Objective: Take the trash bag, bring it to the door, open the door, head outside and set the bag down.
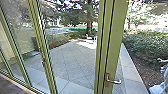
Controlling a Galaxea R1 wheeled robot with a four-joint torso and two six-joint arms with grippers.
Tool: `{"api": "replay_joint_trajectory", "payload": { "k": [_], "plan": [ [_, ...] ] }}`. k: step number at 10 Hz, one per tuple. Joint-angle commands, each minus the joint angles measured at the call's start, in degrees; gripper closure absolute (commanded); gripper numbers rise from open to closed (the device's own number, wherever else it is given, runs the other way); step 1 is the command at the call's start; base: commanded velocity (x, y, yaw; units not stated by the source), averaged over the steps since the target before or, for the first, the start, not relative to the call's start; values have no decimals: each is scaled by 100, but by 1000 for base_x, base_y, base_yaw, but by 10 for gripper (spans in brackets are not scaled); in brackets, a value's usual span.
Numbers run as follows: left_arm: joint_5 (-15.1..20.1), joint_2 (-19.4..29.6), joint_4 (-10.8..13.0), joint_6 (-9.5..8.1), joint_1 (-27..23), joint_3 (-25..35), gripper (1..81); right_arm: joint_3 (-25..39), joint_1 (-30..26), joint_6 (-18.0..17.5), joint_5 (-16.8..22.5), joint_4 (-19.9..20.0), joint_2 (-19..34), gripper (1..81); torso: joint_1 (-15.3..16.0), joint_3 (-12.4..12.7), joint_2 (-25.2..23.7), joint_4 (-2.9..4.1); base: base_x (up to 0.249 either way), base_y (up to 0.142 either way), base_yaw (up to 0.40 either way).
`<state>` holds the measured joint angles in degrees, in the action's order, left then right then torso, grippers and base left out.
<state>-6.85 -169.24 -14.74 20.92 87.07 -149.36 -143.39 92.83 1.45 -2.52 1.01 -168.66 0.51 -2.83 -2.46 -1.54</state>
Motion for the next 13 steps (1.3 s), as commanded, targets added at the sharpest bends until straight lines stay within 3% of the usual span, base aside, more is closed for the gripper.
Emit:
{"api": "replay_joint_trajectory", "payload": {
  "k": [1, 3, 5, 9, 13],
  "plan": [
    [342, 30, -3, 0, -299, 3, 811, 75, -207, -13, 331, 22, 31, 10, 0, 0, 0, 0, 0, 0, 0],
    [377, 109, -3, 0, -282, 91, 811, 303, -164, -13, 331, 13, 137, 10, -2, 0, 0, 0, 0, 0, 0],
    [377, 312, -12, -9, -255, 416, 811, 1015, -146, -4, 331, -5, 567, 10, 0, 0, 0, 0, 0, 0, 0],
    [377, 672, -3, -18, -247, 908, 811, 3017, 21, 4, -143, -5, 1937, 10, -2, 0, 0, 0, 0, 0, 0],
    [474, 646, 6, -18, -247, 926, 811, 4127, 65, 4, -337, -5, 2844, 10, 0, 0, 0, 0, 0, 0, 0]
  ]
}}
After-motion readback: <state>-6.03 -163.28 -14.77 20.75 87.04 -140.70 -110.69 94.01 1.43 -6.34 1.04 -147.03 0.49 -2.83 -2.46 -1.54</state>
